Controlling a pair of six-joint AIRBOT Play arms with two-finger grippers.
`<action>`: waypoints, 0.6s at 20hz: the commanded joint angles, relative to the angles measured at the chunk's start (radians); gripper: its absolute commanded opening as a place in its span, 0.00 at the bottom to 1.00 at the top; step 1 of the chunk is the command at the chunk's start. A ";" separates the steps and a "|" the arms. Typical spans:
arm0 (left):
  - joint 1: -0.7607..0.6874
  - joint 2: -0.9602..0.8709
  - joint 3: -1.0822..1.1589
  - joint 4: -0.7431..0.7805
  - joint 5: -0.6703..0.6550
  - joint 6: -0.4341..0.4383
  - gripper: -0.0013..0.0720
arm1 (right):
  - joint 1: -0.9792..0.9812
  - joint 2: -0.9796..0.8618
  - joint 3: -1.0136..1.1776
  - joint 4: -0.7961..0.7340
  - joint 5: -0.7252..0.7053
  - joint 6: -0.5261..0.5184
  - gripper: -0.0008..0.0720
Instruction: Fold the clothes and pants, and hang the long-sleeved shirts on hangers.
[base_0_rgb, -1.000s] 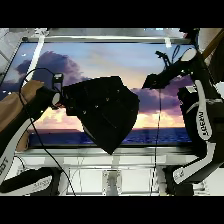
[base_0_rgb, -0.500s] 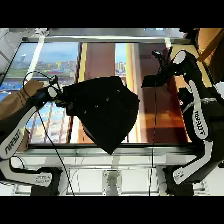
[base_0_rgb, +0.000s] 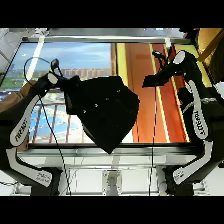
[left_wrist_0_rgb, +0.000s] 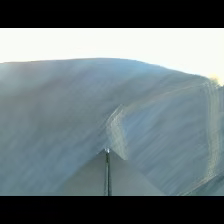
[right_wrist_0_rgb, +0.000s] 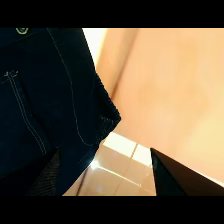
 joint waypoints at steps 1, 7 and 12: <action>-0.011 -0.050 0.162 -0.009 -0.043 0.016 0.04 | 0.000 0.000 0.000 -0.007 -0.014 0.001 0.87; 0.090 -0.039 0.182 0.164 -0.392 -0.004 0.73 | 0.000 0.000 0.000 -0.048 0.044 0.011 0.87; 0.205 -0.008 -0.025 0.107 -0.534 0.013 0.72 | 0.000 0.000 0.000 -0.049 0.061 0.011 0.87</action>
